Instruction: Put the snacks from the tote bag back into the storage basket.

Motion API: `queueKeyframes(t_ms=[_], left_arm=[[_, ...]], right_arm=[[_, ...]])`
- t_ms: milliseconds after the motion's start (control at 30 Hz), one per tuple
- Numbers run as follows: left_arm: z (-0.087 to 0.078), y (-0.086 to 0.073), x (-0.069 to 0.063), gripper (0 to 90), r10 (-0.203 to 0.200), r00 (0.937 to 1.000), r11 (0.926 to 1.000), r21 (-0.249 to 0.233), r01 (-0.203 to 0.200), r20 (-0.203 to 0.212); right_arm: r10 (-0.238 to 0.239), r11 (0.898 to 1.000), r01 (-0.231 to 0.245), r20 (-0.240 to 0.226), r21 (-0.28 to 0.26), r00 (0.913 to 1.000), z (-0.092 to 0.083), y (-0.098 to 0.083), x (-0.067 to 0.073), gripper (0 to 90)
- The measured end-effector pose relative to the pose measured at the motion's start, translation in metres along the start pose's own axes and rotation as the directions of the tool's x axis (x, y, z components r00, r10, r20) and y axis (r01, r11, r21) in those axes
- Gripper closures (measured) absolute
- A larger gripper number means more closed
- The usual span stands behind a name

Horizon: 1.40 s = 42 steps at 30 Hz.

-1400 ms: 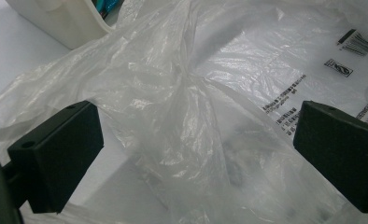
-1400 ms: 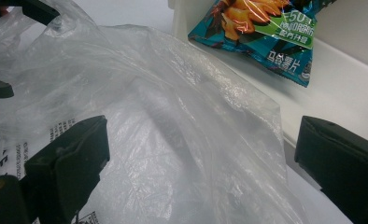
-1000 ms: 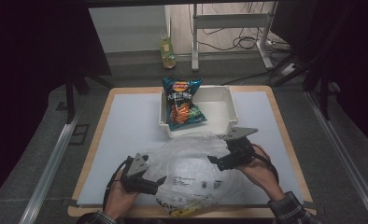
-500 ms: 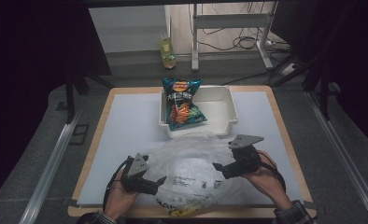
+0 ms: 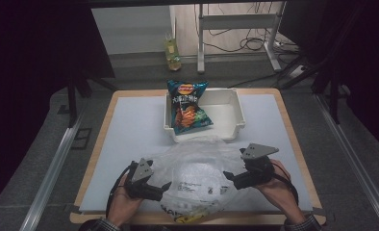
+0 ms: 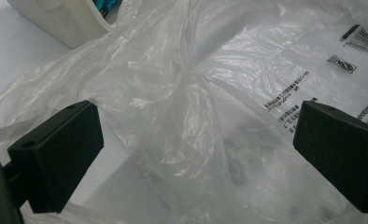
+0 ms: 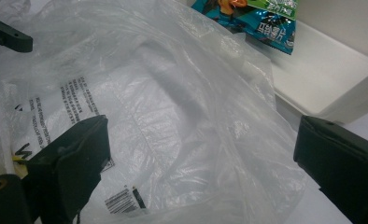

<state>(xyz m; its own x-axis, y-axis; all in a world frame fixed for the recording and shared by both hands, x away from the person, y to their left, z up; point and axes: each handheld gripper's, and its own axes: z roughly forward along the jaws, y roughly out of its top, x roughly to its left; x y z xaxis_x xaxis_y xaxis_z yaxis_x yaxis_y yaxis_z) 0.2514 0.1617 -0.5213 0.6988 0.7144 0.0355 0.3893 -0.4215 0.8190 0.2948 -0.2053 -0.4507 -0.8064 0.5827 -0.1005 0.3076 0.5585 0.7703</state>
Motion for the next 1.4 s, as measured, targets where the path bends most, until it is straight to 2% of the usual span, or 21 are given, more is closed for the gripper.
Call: queueKeyframes(t_ms=[633,900,1400], left_arm=[[-0.003,0.001,-0.003,2.2,0.003,1.0000,0.9998,0.022,-0.003,0.003],[-0.014,0.001,-0.008,1.5,0.001,1.0000,1.0000,-0.004,-0.001,-0.001],[-0.024,-0.007,-0.019,1.3,-0.004,1.0000,1.0000,-0.005,0.004,0.002]], right_arm=[[0.072,0.997,-0.072,0.027,-0.020,0.9970,-0.019,-0.020,-0.002,3.2],[0.082,0.996,-0.081,0.039,-0.022,0.9959,-0.027,-0.032,-0.001,2.8],[0.102,0.995,-0.102,0.057,-0.002,0.9931,-0.038,-0.055,0.003,2.7]])
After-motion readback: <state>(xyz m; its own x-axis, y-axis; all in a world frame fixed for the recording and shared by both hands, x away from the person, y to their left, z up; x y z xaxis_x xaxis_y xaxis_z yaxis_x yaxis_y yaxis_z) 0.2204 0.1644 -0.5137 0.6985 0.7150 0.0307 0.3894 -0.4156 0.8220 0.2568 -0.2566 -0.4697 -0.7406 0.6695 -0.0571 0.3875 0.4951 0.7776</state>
